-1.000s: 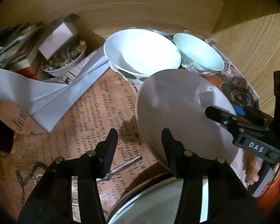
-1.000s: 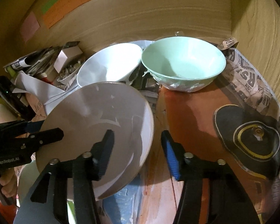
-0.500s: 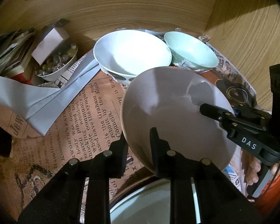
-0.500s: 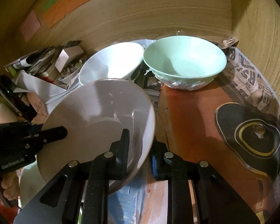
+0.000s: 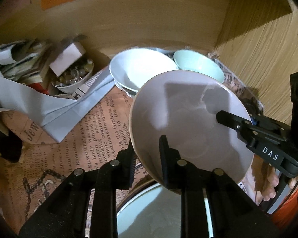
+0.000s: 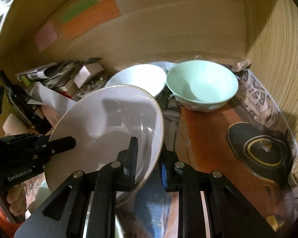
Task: Organize plates and bowls
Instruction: 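Lift the grey-pink bowl with both grippers and carry it over the plate stack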
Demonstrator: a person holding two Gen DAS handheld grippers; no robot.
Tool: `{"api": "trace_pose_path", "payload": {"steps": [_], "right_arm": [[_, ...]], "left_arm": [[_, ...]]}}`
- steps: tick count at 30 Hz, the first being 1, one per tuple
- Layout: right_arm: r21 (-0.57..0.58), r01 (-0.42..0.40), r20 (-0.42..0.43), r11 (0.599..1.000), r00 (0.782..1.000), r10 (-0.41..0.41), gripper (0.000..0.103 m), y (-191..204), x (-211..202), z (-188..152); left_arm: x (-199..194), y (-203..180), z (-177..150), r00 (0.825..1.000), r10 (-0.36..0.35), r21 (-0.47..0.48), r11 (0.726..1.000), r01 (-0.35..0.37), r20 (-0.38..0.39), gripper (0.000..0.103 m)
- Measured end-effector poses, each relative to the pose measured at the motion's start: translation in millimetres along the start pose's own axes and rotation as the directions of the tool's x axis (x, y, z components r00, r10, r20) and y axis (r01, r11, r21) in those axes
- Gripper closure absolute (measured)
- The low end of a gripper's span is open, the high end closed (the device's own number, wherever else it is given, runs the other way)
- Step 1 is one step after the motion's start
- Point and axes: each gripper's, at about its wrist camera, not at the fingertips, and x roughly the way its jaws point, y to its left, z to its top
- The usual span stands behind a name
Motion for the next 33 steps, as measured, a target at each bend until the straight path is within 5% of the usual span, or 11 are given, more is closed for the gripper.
{"api": "trace_pose_path", "payload": {"steps": [18,33], "right_arm": [[-0.102,-0.032,0.035,0.994,0.999,0.035,0.085,73.7,-21.7,-11.2],[-0.199,-0.112,0.016,0.973,0.993,0.118,0.085,138.2,-23.0,-32.9]], "left_arm": [[-74.2,36.8,-44.3,0.99,0.041,-0.051,0.998,-0.035,0.134,0.082],[-132.1,78.2,-102.0,0.971,0.143,-0.129,0.984,-0.119,0.189,0.082]]}}
